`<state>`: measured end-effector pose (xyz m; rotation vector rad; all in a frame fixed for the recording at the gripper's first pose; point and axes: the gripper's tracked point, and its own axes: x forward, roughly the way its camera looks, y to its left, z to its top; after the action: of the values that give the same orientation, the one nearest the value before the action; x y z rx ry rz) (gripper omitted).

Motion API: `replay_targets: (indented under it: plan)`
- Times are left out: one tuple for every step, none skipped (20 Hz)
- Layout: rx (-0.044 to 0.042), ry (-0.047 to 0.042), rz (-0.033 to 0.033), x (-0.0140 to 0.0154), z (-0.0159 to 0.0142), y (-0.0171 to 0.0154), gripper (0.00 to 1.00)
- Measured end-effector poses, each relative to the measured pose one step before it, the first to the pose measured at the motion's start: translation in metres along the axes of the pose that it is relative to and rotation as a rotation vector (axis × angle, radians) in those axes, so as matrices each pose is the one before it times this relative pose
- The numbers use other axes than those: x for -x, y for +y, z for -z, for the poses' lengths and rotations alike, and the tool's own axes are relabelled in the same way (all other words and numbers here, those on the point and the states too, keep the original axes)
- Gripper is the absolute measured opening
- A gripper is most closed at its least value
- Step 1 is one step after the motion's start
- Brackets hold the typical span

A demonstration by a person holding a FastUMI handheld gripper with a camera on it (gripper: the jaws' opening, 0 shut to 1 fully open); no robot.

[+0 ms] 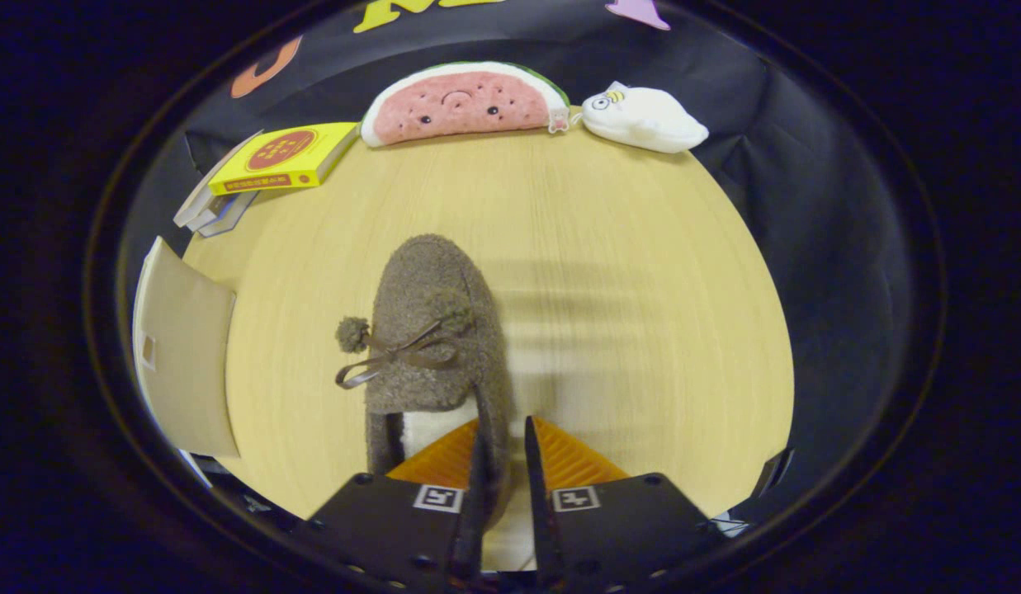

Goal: Open the storage box then place both shoes into the box .Put the left shoe in first, then the right shoe, with the right side of both shoes facing outward in a uniform manner.

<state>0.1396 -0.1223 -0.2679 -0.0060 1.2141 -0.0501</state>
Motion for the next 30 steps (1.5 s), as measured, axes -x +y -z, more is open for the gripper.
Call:
replay_targets:
  plan:
    - [0.00022,-0.00848,-0.00219,0.00031,-0.00245,0.00287,0.03]
    - [0.00432,0.00638,0.00257,0.00295,0.00226,0.00008,0.00]
    - [-0.00757,0.00511,-0.01067,0.00037,0.00291,0.00252,0.00]
    - [-0.01461,0.00355,-0.02231,0.00300,0.00246,0.00353,0.01]
    - [-0.01563,0.00107,-0.01793,0.00297,0.00153,0.00219,0.00]
    - [-0.01753,-0.00170,-0.00884,0.00386,0.00046,0.00120,0.00]
    - [-0.01380,-0.00563,-0.00973,0.00521,0.00152,0.00198,0.00]
    - [-0.00966,-0.01114,-0.01502,0.00929,0.00221,0.00366,0.01]
    - [-0.01057,-0.00912,-0.01782,0.00950,0.00314,0.00401,0.01]
    - [-0.00926,-0.01130,-0.01954,0.01098,0.00288,0.00588,0.00]
    - [-0.00766,-0.01259,-0.01598,0.01166,0.00254,0.00645,0.00]
    - [-0.01116,-0.00981,-0.01771,0.01220,0.00300,0.00804,0.00]
    - [-0.01009,-0.00521,-0.01533,0.01244,0.00406,0.00914,0.00]
    - [-0.00322,-0.01074,-0.01784,0.01229,0.00314,0.01163,0.00]
    - [-0.00012,-0.02527,-0.02364,0.01256,-0.00050,0.01400,0.01]
    - [-0.00233,-0.03345,-0.02147,0.01132,-0.00321,0.01513,0.00]
    - [-0.00323,-0.02656,-0.02331,0.01010,-0.00042,0.01571,0.00]
    - [0.00426,-0.01829,-0.01895,0.00906,0.00063,0.01647,0.00]
    - [0.01018,-0.01397,-0.01364,0.00896,0.00129,0.01583,0.00]
    - [0.00943,-0.01120,-0.01155,0.00719,0.00008,0.01704,0.00]
    - [0.00988,-0.00719,-0.01209,0.00694,0.00060,0.01872,0.00]
    - [0.01112,-0.00909,-0.01403,0.00402,-0.00035,0.01839,0.00]
    - [0.00881,-0.00800,-0.01535,0.00149,-0.00076,0.01692,0.00]
    - [0.00568,-0.00868,-0.01530,0.00088,-0.00046,0.01764,0.00]
    - [-0.00060,-0.01317,-0.02536,0.00056,-0.00112,0.01897,0.00]
    - [-0.00339,-0.01761,-0.02004,-0.00227,-0.00399,0.01772,0.00]
    - [-0.00593,-0.01464,-0.01856,-0.00279,-0.00198,0.01585,0.00]
    - [-0.00389,-0.01062,-0.01882,-0.00427,-0.00170,0.01623,0.00]
    - [-0.00138,-0.00783,-0.01323,-0.00538,-0.00049,0.01477,0.00]
    - [0.00407,-0.00422,-0.01140,-0.00608,0.00030,0.01506,0.00]
